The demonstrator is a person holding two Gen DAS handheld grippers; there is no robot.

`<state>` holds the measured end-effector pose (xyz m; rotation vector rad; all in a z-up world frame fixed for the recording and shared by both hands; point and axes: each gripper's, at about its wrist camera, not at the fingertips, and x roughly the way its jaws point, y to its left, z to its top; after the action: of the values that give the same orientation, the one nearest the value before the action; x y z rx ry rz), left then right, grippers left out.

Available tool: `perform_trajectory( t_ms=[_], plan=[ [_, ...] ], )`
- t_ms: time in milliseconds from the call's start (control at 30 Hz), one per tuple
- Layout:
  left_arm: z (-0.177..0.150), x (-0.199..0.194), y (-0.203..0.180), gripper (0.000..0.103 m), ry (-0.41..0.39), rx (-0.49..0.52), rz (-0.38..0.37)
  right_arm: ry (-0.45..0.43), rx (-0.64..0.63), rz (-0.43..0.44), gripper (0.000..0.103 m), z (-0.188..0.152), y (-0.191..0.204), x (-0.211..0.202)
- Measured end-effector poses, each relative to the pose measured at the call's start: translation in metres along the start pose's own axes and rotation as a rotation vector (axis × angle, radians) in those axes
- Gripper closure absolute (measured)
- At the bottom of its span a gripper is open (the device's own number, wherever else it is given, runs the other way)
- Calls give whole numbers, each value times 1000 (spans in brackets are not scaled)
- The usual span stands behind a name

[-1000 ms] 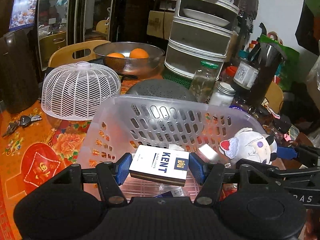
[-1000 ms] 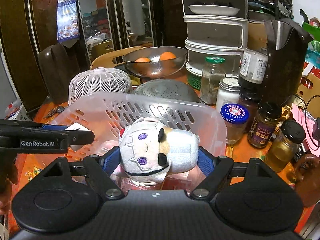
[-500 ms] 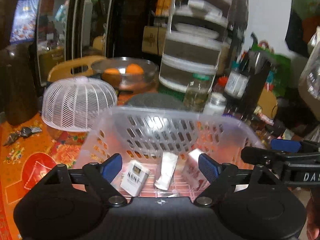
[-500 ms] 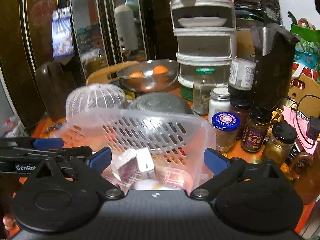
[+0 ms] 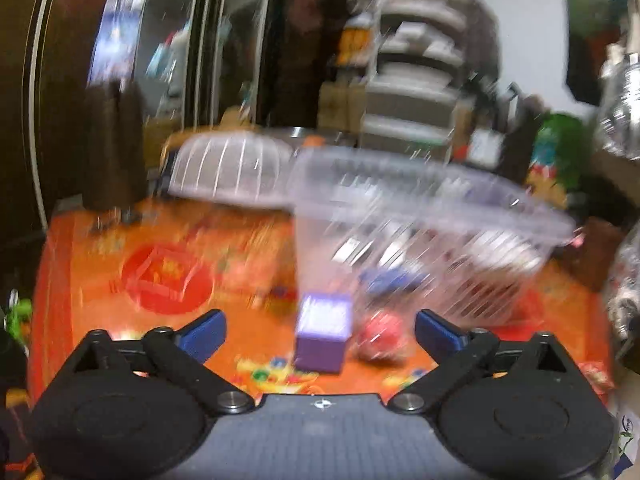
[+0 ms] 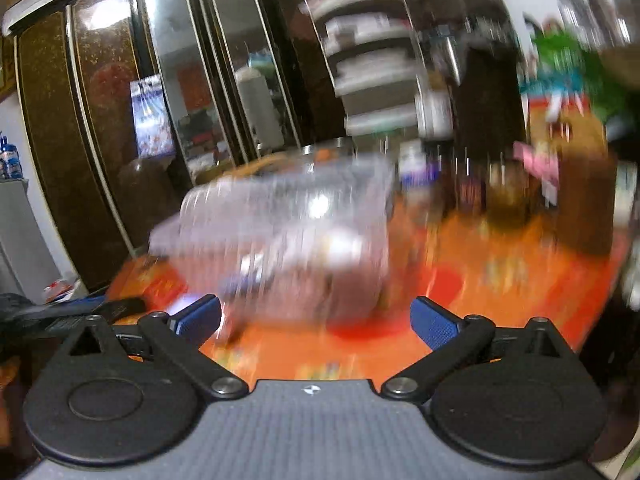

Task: Organize objects
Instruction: 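Open the left tool over the basket while the right tool drops the panda inside, then grasp the small purple cube box with the left tool while the right tool grasps the red candy bag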

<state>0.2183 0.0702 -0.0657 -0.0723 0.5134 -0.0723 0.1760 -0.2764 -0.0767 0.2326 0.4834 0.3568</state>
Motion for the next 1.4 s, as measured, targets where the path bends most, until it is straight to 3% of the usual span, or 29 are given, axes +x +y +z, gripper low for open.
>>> perform_trajectory(
  t_ms=[100,233,333,500,600,667,700,867,1100,1400],
  plan=[
    [1,25,3,9,55,17,20,33,18,-4,0,-18,-3,2],
    [-1,40,-4,10,75,90,42,39,31,-15,0,-21,-9,0],
    [-4,48,-4,18,95,88,42,39,25,-11,0,-21,-10,0],
    [-6,58,-6,18,100,99,55,50,-6,-3,0,-21,-2,8],
    [-6,65,-8,30,113,110,56,57,-24,8,0,-18,5,12],
    [-6,67,-8,56,120,104,44,62,-46,9,0,-16,13,17],
    [-6,66,-8,58,120,105,39,64,-55,13,0,-15,16,20],
    [-8,51,-3,58,64,98,70,112,-129,19,0,-12,42,52],
    [-11,45,22,59,57,25,90,209,-208,27,0,-6,81,115],
    [-9,42,33,58,34,-11,109,255,-243,11,27,-6,98,154]
  ],
)
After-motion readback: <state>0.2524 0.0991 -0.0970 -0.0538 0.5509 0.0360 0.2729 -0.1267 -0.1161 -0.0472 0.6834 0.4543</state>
